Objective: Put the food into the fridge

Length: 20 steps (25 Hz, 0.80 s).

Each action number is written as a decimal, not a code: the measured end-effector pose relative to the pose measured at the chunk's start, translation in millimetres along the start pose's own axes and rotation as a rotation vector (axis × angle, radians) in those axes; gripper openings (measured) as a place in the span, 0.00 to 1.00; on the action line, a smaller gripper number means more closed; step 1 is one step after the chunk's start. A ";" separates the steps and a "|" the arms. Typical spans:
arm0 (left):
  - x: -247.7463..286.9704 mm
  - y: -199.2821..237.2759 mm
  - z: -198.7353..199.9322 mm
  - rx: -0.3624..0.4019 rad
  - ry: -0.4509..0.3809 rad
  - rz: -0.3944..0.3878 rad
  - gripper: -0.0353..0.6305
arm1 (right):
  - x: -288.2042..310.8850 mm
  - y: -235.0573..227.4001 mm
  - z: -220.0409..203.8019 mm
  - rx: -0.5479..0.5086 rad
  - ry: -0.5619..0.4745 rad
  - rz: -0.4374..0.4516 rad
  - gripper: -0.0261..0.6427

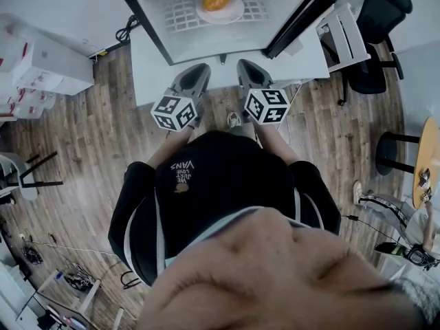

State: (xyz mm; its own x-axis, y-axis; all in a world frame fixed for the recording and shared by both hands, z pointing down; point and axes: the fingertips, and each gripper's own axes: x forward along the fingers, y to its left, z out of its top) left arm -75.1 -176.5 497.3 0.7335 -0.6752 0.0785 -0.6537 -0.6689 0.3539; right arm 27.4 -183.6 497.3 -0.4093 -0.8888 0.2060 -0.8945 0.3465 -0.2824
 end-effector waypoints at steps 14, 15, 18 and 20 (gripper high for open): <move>-4.5 -1.3 -2.3 -0.002 -0.007 0.010 0.11 | -6.0 -0.5 -4.9 0.000 0.001 -0.011 0.06; -4.3 -1.9 -2.0 -0.002 -0.009 0.009 0.11 | -6.2 -0.8 -4.7 0.002 0.001 -0.012 0.06; -4.6 -2.4 -1.1 -0.001 -0.010 0.007 0.11 | -6.9 -1.3 -3.7 0.005 0.001 -0.016 0.06; -4.7 -2.6 -0.5 -0.001 -0.009 0.009 0.11 | -7.5 -1.0 -3.0 0.004 0.002 -0.016 0.06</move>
State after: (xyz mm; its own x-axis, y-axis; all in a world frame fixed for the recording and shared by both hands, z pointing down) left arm -76.7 -171.4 496.5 0.7257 -0.6841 0.0732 -0.6602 -0.6625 0.3539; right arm 30.8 -176.4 498.9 -0.3950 -0.8939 0.2121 -0.9003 0.3307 -0.2832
